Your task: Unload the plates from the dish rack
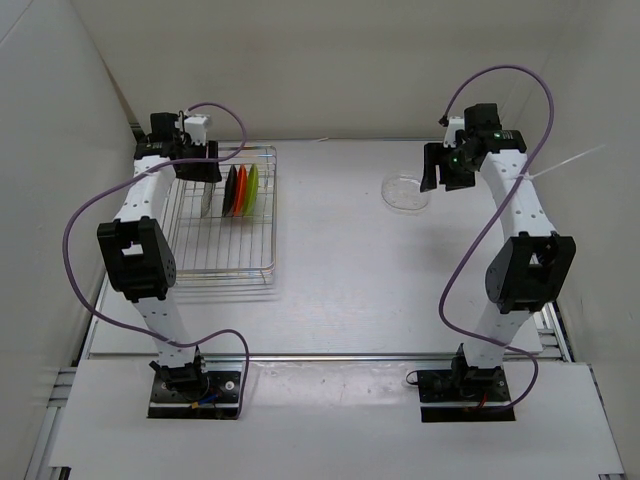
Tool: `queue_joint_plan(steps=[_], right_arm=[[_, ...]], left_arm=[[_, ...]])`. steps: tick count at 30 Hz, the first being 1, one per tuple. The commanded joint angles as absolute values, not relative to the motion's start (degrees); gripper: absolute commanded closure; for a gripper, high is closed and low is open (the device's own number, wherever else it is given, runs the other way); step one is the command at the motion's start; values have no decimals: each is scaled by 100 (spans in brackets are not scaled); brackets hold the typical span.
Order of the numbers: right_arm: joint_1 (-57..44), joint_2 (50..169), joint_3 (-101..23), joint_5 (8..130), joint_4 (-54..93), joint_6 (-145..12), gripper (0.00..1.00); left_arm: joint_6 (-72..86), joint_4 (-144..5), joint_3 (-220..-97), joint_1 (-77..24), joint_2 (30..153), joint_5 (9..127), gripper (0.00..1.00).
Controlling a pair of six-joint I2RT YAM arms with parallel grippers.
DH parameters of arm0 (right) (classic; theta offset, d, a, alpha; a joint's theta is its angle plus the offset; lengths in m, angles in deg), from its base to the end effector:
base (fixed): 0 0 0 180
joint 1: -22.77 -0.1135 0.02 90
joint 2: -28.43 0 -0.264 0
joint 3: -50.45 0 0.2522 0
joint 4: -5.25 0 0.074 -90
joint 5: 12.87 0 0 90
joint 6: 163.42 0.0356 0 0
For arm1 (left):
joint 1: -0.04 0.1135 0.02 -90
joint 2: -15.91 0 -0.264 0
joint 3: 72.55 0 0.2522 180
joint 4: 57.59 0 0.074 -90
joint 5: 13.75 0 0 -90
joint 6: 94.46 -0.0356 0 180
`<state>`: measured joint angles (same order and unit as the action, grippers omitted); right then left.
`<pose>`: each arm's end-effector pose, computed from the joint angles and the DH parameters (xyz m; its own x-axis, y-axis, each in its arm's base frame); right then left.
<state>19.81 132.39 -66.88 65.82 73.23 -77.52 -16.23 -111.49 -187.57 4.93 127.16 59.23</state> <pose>0.3912 0.0272 0.3392 -0.8003 -0.1116 -0.5891 -0.2219 0.9679 0.1181 0.4359 0.0268 0.2932 -0.7271 0.1336 -0.6734 0.2592 0.9617 -0.0892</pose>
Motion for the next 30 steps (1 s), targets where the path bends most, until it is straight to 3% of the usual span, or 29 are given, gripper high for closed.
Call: queue_joint_plan(steps=[1,7,15,26,30], right_arm=[[1987,12959,-6693,6526,7289,-7834,27],[1987,12906,-6693,6465,7289,-7782,27],[1987,12854,-6640,6465,7289,-7782,28],[1987,12801,-6588,6465,7236,-7782,28],[1987,12801,-6588,6465,7236,-7782,28]], left_arm=[[-1466,-11195,-18792,505,12604,5884,30],[-1413,-11248,-18844,505,12710,5946,54],[-1343,-11433,-18976,505,12894,6060,56],[-1343,-11607,-19047,453,12719,6140,89],[-1273,-11845,-19240,453,12535,6201,89]])
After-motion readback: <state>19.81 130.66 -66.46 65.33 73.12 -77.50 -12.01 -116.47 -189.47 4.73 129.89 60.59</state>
